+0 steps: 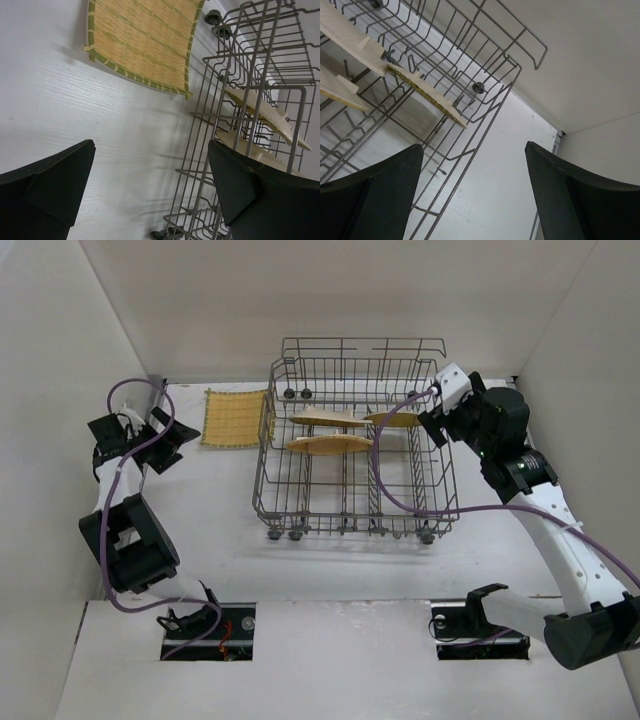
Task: Load the plates into the dish rack
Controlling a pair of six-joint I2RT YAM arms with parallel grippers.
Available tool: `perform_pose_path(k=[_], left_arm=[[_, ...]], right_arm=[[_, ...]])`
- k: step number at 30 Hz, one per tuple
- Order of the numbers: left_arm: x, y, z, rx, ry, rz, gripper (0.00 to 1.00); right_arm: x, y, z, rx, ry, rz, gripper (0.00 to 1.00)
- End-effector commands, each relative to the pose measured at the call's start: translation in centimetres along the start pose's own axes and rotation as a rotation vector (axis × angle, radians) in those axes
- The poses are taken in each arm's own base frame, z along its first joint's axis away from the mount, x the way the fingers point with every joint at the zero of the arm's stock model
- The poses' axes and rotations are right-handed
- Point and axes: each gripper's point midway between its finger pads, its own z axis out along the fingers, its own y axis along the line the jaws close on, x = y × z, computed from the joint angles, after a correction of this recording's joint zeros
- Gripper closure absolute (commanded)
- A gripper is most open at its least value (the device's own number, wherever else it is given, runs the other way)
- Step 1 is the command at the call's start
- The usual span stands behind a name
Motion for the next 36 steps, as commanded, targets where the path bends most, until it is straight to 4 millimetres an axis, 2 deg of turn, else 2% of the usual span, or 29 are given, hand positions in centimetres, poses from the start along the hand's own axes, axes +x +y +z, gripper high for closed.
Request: perform_pose_path(k=[1,6,13,17,20,25,32,36], left_arm=[[-0.6,-0.5,0.7,0.089,-0.006,-0.038,0.0],[0.3,1.8,3.1,0.071,0.045,-0.088,0.0],[-0.1,3.2,6.4,0.063,0.077,-0.104,0.0],[-0.6,3.4,8.1,0.067,0.077,-0.111,0.02],[-1.2,3.3,9.3,0.074,0.076,-0.113,0.08],[-1.4,3.4,11.5,0.087,0.101,-0.127,0.24],[-1.0,4.1,14.0,0.094,0.139,-0.163,0.39],[-1.0,4.5,14.9,0.093,0.148,-0.18,0.42]], right_arm=[[-1.1,-0.8,-0.5,0.024,-0.019,0.015,0.11],[1.9,-1.4,0.0,0.045,0.058,0.049,0.1],[8.8,-7.0,-0.6,0.192,0.228,0.271,0.1],[11.7,-9.6,-1.3,0.254,0.289,0.392,0.11],[13.6,-11.0,-1.8,0.284,0.321,0.474,0.11],[14.6,-12.3,-2.0,0.312,0.345,0.525,0.12],[15.0,-13.4,-2.2,0.33,0.372,0.599,0.12],[14.8,-14.4,-2.4,0.346,0.379,0.635,0.12]])
